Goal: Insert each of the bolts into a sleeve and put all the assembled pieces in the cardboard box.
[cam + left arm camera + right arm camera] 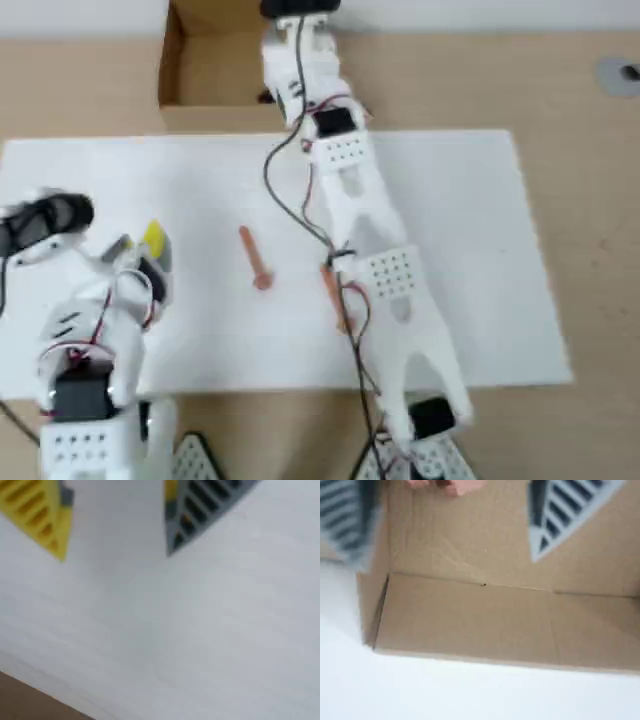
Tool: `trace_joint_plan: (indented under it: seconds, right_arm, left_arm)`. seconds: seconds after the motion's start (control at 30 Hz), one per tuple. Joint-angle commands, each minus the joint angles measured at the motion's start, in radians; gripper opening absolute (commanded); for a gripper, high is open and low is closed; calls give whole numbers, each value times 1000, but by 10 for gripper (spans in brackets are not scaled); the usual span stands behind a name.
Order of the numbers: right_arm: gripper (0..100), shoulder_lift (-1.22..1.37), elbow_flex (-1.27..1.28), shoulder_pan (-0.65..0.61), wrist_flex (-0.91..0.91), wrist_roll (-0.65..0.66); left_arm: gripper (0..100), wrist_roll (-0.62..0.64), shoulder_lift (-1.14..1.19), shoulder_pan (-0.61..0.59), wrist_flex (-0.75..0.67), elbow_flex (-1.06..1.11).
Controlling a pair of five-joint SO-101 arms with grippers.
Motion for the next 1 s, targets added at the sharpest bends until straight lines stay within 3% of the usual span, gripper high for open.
trace_joint_plan:
  seconds: [0.0,0.17,0.3,0.47,0.63,0.83,0.97]
  right_arm:
    - [334,-19,-108,15,63,21]
    - [396,-24,-214,19,215,54]
    - [430,-73,-312,18,531,51]
    - [502,-492,-309,16,1030,54]
    - [511,-776,-309,21,1309,55]
    - [509,-986,-223,130,1312,147]
    - [509,-1125,25,189,1313,167]
  left_arm:
    - [142,-3,-12,9,0,14]
    - [143,-3,-12,9,-3,43]
    - [144,-5,-4,17,-5,46]
    - [143,-21,-2,17,-5,38]
    - [143,-78,-2,12,-3,63]
    - [109,-98,-2,9,3,71]
    - [92,-133,-2,9,2,89]
